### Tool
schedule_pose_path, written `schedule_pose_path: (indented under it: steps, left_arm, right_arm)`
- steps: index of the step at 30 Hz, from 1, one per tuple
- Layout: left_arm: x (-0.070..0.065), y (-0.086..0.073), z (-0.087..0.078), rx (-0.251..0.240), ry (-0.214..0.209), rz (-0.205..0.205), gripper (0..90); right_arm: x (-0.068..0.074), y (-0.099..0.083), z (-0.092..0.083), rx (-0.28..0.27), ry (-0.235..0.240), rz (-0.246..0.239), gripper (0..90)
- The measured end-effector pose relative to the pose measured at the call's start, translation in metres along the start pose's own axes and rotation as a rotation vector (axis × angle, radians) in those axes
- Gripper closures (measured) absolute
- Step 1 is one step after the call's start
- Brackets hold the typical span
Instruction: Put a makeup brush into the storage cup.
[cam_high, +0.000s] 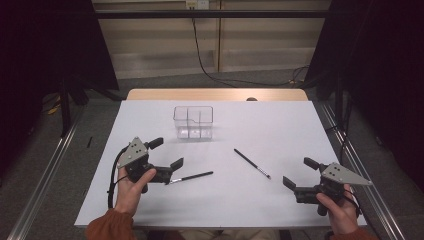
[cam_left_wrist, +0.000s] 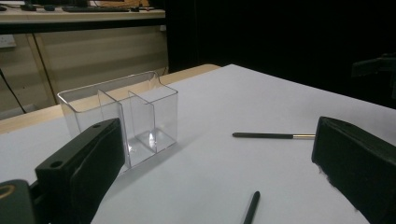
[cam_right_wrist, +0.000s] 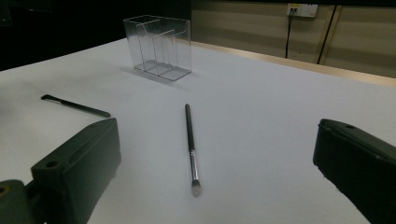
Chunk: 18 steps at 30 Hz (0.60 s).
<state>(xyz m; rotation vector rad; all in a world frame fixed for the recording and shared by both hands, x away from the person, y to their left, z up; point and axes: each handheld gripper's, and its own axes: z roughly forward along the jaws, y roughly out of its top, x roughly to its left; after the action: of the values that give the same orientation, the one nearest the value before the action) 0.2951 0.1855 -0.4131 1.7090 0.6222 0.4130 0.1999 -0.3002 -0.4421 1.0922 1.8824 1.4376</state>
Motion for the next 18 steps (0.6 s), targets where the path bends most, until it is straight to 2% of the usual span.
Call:
schedule_pose_path:
  steps: [4, 7, 10, 18]
  left_arm:
    - [0.005, 0.002, 0.006, -0.005, -0.015, -0.019, 2.5]
    - [0.006, 0.004, 0.012, 0.005, -0.016, -0.006, 2.5]
    - [0.006, 0.007, 0.017, 0.015, -0.028, -0.013, 2.5]
    - [0.006, 0.006, 0.024, 0.106, -0.045, -0.008, 3.7]
  right_arm:
    - [0.0, 0.0, 0.0, 0.0, 0.003, -0.002, 0.4]
    - [0.0, 0.0, 0.0, 0.003, 0.002, -0.004, 0.4]
    - [0.0, 0.0, 0.001, 0.003, 0.003, -0.004, 0.3]
    - [0.0, 0.0, 0.001, 0.004, 0.005, -0.008, 0.4]
